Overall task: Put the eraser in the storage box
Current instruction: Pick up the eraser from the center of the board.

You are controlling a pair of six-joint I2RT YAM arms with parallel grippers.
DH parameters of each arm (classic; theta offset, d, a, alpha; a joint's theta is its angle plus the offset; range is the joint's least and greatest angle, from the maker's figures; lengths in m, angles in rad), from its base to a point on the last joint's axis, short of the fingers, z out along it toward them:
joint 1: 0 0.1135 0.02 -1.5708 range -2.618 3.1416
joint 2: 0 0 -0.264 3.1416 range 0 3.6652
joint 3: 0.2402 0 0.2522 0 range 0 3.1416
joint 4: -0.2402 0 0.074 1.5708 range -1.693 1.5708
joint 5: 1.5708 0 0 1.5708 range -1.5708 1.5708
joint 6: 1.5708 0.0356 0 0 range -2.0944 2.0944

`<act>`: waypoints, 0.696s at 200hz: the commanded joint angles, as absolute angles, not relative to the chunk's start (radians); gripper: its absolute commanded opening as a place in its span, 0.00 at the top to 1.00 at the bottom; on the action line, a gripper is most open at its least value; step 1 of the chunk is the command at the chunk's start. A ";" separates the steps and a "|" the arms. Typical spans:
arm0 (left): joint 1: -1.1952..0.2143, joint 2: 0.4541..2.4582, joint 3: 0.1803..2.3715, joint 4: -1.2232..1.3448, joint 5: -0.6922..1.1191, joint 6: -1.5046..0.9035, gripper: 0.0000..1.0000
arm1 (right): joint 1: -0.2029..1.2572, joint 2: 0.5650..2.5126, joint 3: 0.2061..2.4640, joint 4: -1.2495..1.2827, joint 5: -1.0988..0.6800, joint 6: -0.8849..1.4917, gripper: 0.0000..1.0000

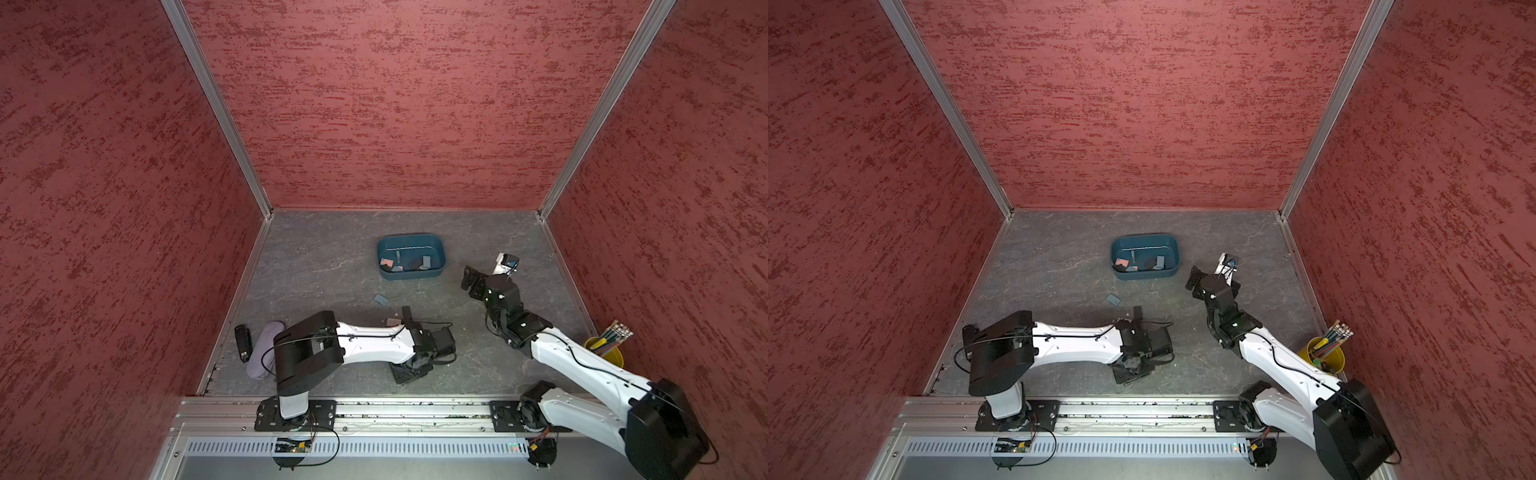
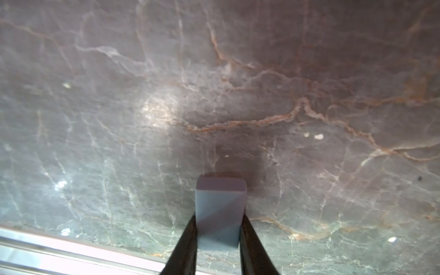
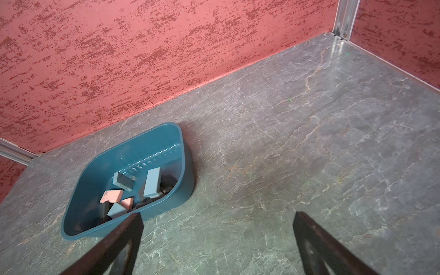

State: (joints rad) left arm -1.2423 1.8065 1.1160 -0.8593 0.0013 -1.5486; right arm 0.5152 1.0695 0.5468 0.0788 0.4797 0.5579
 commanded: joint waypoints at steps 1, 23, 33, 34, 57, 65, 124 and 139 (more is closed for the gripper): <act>-1.227 1.803 1.072 -0.903 -0.027 -1.516 0.71 | 0.511 1.072 0.537 0.111 0.474 0.567 0.01; -1.227 1.789 1.087 -0.931 -0.052 -1.496 0.73 | 0.511 1.077 0.532 0.112 0.469 0.570 0.01; -1.227 1.783 1.101 -0.952 -0.067 -1.483 0.74 | 0.511 1.075 0.533 0.109 0.468 0.572 0.01; -1.227 1.783 1.103 -0.956 -0.069 -1.483 0.74 | 0.511 1.075 0.533 0.109 0.468 0.573 0.01; -1.232 1.774 1.158 -1.032 -0.123 -1.450 0.76 | 0.510 1.072 0.529 0.111 0.469 0.574 0.01; -1.234 1.771 1.176 -1.054 -0.141 -1.442 0.76 | 0.510 1.073 0.529 0.112 0.469 0.572 0.01; -1.229 1.732 1.229 -1.114 -0.203 -1.397 0.76 | 0.511 1.091 0.531 0.116 0.462 0.574 0.01; -1.223 1.716 1.244 -1.130 -0.221 -1.382 0.76 | 0.510 1.090 0.529 0.116 0.460 0.575 0.01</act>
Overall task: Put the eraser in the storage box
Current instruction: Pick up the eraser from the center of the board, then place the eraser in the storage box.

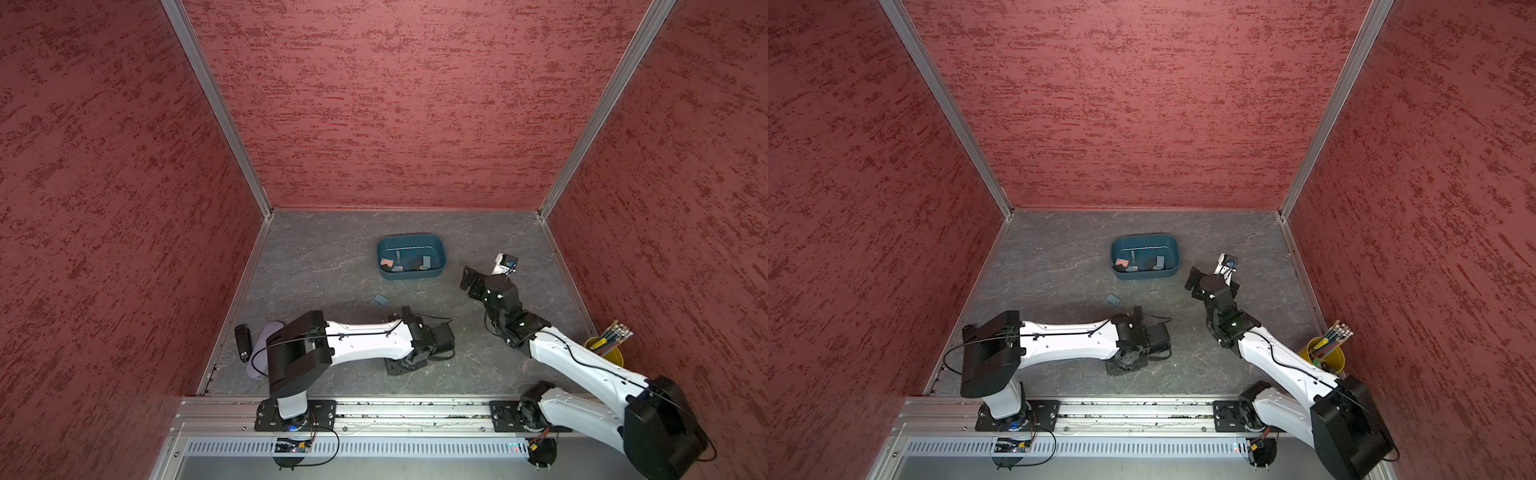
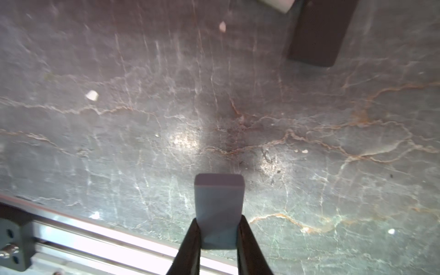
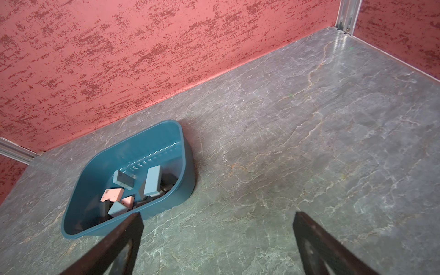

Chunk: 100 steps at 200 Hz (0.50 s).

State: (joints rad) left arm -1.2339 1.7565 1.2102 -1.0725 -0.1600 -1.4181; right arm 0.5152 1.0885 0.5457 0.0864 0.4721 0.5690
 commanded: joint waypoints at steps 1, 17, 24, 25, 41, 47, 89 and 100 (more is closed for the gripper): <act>-1.223 1.714 1.245 -1.130 -0.222 -1.380 0.76 | 0.510 1.090 0.530 0.115 0.460 0.575 0.01; -1.210 1.690 1.257 -1.150 -0.246 -1.363 0.76 | 0.511 1.091 0.530 0.117 0.456 0.575 0.01; -1.200 1.679 1.260 -1.156 -0.253 -1.355 0.76 | 0.510 1.092 0.529 0.117 0.456 0.577 0.01; -1.199 1.678 1.261 -1.157 -0.253 -1.351 0.76 | 0.510 1.092 0.529 0.117 0.456 0.577 0.01; -1.168 1.649 1.265 -1.155 -0.259 -1.320 0.76 | 0.511 1.092 0.531 0.118 0.453 0.577 0.01; -1.153 1.640 1.269 -1.152 -0.259 -1.303 0.76 | 0.511 1.093 0.531 0.117 0.453 0.577 0.01; -1.046 1.611 1.345 -1.160 -0.280 -1.172 0.76 | 0.511 1.101 0.529 0.122 0.439 0.580 0.01; -1.015 1.614 1.378 -1.164 -0.282 -1.131 0.76 | 0.511 1.104 0.531 0.121 0.439 0.580 0.01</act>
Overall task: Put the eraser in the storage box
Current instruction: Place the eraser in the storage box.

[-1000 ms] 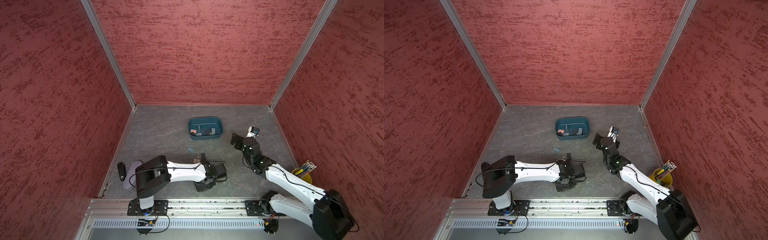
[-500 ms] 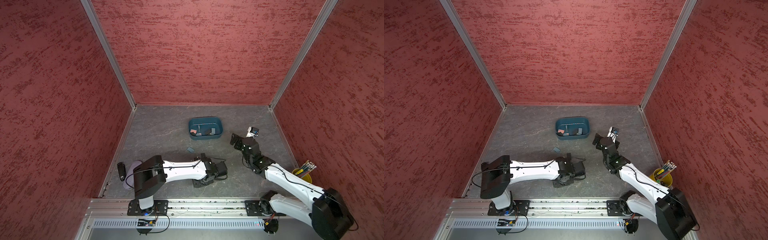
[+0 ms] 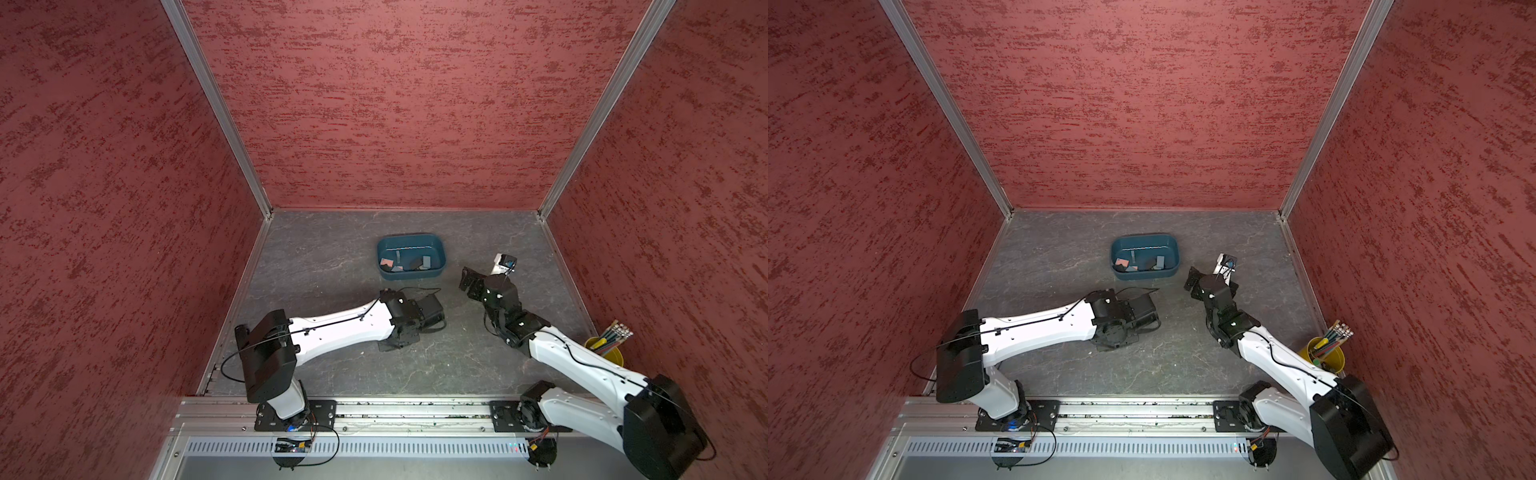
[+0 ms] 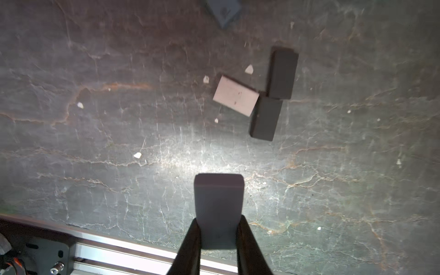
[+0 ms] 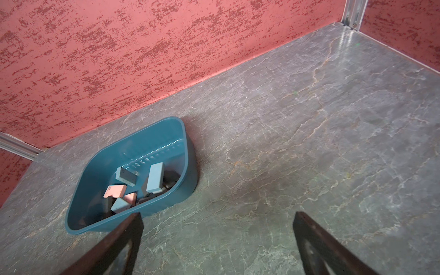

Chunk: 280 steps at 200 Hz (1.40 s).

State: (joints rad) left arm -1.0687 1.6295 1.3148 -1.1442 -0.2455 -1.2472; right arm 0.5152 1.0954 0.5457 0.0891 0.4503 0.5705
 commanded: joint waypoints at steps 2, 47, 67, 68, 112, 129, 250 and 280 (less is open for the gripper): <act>-1.011 1.616 1.385 -1.164 -0.283 -1.121 0.76 | 0.511 1.104 0.530 0.120 0.438 0.580 0.01; -0.878 1.673 1.525 -1.138 -0.302 -0.939 0.75 | 0.510 1.104 0.530 0.124 0.431 0.582 0.01; -0.828 1.732 1.614 -1.128 -0.298 -0.858 0.75 | 0.510 1.107 0.529 0.125 0.425 0.586 0.01; -0.827 1.736 1.618 -1.126 -0.296 -0.853 0.75 | 0.510 1.108 0.529 0.125 0.425 0.587 0.01; -0.724 1.908 1.812 -1.094 -0.274 -0.715 0.75 | 0.511 1.111 0.529 0.126 0.408 0.589 0.01; -0.685 1.972 1.875 -1.082 -0.243 -0.700 0.75 | 0.511 1.112 0.529 0.127 0.404 0.589 0.01; -0.591 2.294 2.123 -1.045 -0.189 -0.573 0.73 | 0.510 1.129 0.529 0.142 0.357 0.591 0.01; -0.580 2.309 2.113 -1.042 -0.189 -0.573 0.72 | 0.510 1.137 0.534 0.141 0.352 0.589 0.01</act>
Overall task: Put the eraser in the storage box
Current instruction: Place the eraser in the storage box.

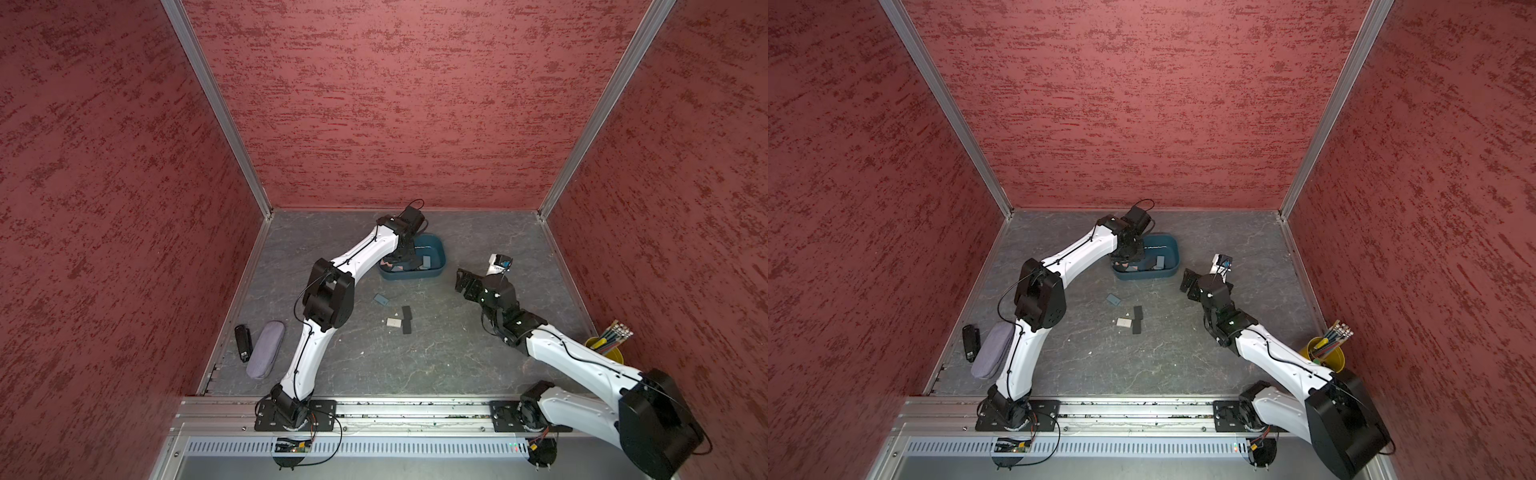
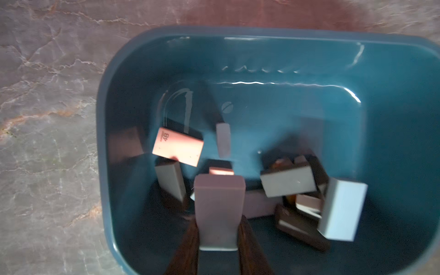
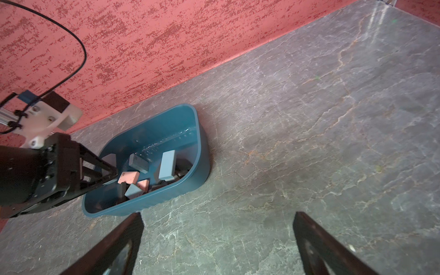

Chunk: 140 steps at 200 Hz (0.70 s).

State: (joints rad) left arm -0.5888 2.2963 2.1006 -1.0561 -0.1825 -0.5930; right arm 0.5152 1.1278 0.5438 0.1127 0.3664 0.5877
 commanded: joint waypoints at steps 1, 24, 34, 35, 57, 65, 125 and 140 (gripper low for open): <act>-0.580 2.309 2.111 -1.042 -0.189 -0.573 0.72 | 0.510 1.137 0.534 0.141 0.351 0.589 0.01; -0.574 2.314 2.103 -1.037 -0.181 -0.571 0.69 | 0.510 1.144 0.532 0.146 0.347 0.589 0.01; -0.570 2.315 2.103 -1.038 -0.181 -0.569 0.68 | 0.512 1.147 0.534 0.146 0.346 0.589 0.01; -0.569 2.316 2.103 -1.037 -0.181 -0.569 0.68 | 0.511 1.147 0.534 0.146 0.345 0.589 0.01; -0.566 2.316 2.100 -1.036 -0.179 -0.569 0.66 | 0.511 1.153 0.535 0.147 0.339 0.586 0.01; -0.566 2.316 2.099 -1.035 -0.173 -0.567 0.65 | 0.511 1.155 0.535 0.147 0.338 0.585 0.01; -0.563 2.290 2.125 -1.057 -0.143 -0.556 0.33 | 0.511 1.175 0.540 0.161 0.301 0.576 0.01; -0.564 2.258 2.138 -1.070 -0.138 -0.547 0.24 | 0.511 1.199 0.547 0.167 0.272 0.566 0.01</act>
State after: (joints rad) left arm -0.5701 2.2986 2.1006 -1.0492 -0.1535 -0.5682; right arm 0.5148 1.1709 0.5438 0.1303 0.3241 0.5861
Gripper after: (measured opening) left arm 0.710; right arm 0.989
